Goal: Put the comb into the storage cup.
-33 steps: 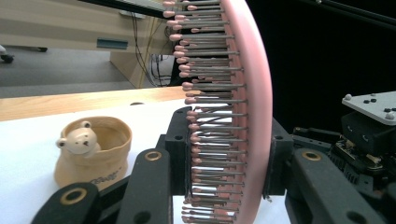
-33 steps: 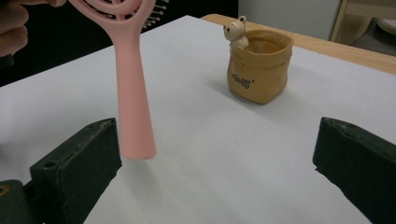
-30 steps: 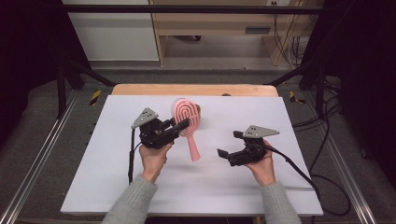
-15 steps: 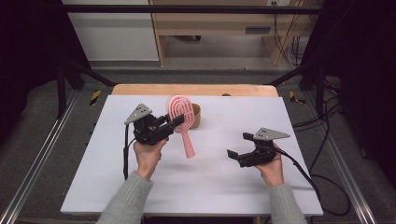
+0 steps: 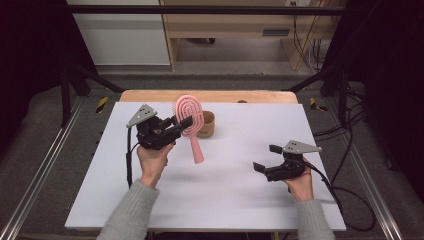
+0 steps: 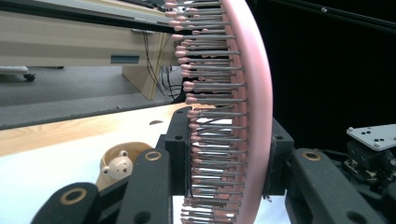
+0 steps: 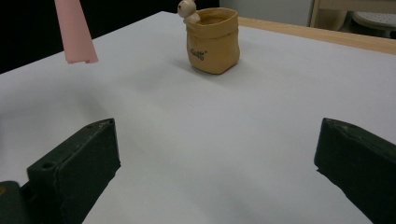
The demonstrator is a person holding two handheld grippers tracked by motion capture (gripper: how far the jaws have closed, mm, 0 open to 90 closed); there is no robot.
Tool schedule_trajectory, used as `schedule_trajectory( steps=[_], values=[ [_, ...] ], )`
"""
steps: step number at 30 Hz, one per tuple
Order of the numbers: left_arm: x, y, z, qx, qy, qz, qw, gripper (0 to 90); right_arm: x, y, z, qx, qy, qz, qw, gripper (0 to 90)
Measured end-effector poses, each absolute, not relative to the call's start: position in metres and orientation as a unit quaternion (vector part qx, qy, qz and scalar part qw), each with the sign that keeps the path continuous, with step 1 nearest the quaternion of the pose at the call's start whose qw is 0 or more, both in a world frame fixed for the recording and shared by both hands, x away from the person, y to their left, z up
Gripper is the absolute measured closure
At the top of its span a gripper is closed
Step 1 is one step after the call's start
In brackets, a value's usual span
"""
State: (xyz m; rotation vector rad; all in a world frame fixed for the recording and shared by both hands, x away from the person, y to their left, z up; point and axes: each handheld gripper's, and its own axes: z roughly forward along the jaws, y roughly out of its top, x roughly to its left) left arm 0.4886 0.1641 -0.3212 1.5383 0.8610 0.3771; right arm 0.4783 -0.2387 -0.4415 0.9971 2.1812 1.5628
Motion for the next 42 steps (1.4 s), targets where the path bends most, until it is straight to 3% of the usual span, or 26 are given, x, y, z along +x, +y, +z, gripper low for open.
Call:
schedule_trajectory(
  steps=[42],
  values=[
    [0.522, 0.169, -0.290, 0.660, 0.385, 0.185, 0.619, 62.8, 0.475, -0.255, -0.452, 0.353, 0.756, 0.533, 0.140, 0.4]
  ],
)
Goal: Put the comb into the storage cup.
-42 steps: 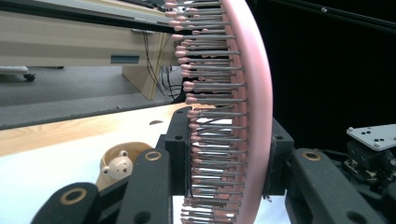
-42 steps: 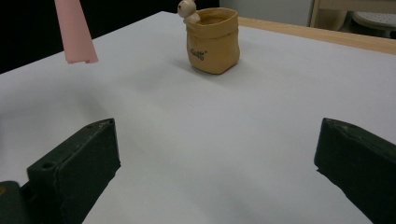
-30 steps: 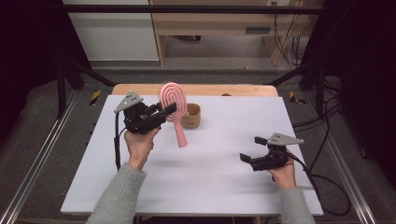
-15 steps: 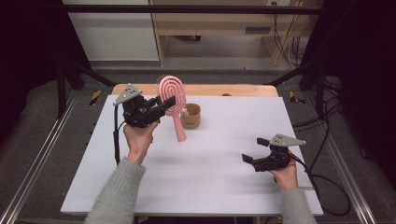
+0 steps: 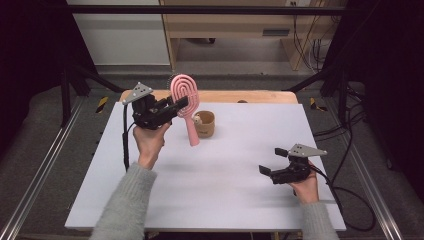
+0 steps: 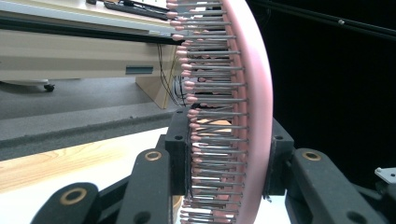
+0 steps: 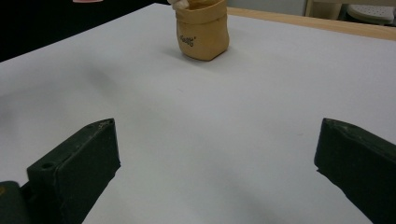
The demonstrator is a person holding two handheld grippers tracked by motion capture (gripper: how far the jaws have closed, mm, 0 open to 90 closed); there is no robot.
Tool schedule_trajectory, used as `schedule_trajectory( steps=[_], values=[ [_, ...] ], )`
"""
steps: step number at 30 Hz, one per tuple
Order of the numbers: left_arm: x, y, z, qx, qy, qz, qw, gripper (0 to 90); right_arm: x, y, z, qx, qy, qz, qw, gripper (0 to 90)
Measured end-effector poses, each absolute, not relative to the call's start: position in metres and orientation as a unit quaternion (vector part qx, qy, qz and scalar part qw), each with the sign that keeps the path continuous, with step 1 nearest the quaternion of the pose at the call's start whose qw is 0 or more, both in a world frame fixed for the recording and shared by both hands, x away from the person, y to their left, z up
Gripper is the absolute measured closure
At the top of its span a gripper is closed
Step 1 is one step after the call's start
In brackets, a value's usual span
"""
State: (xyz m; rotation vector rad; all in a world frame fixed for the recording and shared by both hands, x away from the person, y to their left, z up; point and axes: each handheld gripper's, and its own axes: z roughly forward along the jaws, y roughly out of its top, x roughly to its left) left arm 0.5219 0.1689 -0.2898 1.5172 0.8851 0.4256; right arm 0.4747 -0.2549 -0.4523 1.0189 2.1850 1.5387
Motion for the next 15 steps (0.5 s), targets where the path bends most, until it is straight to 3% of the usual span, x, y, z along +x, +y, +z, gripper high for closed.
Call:
schedule_trajectory(
  steps=[15],
  values=[
    [0.535, 0.159, -0.285, 0.662, 0.385, 0.187, 0.616, 62.8, 0.475, -0.255, -0.452, 0.354, 0.754, 0.535, 0.139, 0.4]
  ],
)
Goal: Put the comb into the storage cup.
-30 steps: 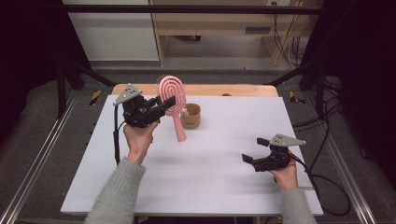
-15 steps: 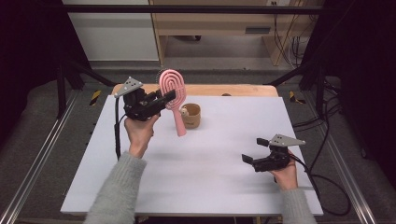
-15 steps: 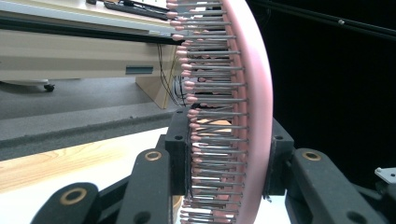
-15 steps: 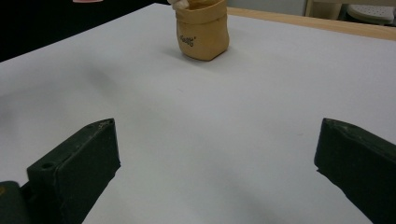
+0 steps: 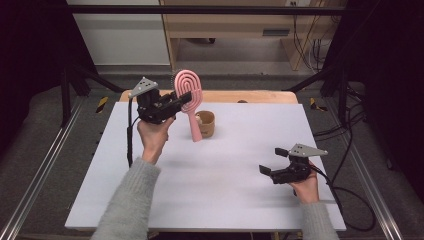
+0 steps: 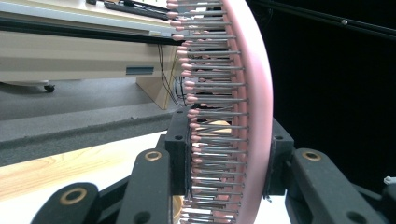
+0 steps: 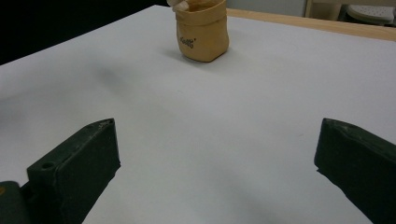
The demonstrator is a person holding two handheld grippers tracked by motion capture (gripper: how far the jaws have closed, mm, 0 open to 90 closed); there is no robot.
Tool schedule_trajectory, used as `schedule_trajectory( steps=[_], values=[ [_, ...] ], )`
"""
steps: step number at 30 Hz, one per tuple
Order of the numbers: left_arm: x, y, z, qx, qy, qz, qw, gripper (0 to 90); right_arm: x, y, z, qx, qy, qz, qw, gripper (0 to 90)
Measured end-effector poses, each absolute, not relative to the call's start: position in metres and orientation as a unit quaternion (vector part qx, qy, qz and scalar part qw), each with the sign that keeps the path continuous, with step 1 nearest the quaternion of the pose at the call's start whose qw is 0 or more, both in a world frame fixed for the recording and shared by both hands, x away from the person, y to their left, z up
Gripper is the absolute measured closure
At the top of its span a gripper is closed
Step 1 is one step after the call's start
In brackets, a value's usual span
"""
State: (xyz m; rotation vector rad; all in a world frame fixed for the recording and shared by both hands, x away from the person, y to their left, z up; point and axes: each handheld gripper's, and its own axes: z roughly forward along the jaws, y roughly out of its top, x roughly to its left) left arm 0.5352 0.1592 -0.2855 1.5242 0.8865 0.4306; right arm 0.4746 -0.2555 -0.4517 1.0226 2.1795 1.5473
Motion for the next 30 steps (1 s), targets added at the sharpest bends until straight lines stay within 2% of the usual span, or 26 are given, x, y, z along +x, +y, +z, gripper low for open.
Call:
schedule_trajectory(
  steps=[30],
  values=[
    [0.570, 0.139, -0.286, 0.667, 0.398, 0.203, 0.597, 62.8, 0.474, -0.255, -0.452, 0.355, 0.754, 0.535, 0.138, 0.4]
  ],
)
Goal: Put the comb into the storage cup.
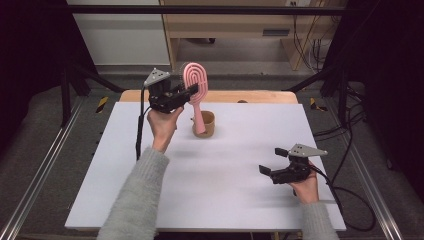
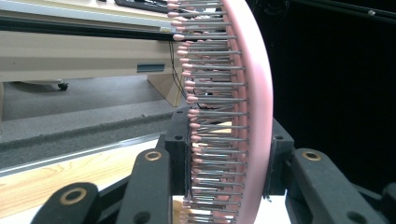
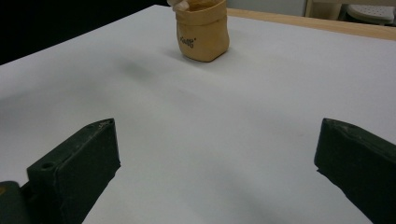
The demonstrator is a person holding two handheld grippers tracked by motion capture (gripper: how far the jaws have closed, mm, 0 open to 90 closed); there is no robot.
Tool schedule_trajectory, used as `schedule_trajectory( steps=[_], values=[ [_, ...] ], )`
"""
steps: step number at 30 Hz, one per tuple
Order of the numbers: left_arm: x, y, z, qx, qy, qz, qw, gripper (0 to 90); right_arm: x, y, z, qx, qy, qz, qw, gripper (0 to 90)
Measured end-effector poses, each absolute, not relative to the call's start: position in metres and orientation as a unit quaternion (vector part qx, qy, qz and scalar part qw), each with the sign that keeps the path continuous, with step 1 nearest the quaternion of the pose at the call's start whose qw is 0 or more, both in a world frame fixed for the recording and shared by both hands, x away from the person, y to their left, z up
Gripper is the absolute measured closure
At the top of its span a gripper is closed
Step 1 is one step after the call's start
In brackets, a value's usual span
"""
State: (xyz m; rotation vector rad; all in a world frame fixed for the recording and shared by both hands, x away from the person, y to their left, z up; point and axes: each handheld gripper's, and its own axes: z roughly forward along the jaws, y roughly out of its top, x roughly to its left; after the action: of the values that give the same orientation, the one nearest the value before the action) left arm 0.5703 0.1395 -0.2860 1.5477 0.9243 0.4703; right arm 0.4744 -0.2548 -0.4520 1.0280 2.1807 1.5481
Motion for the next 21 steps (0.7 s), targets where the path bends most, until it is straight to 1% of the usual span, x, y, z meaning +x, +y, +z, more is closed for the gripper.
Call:
schedule_trajectory(
  steps=[21],
  values=[
    [0.595, 0.131, -0.291, 0.652, 0.411, 0.203, 0.604, 62.8, 0.475, -0.255, -0.452, 0.354, 0.756, 0.533, 0.139, 0.4]
  ],
)
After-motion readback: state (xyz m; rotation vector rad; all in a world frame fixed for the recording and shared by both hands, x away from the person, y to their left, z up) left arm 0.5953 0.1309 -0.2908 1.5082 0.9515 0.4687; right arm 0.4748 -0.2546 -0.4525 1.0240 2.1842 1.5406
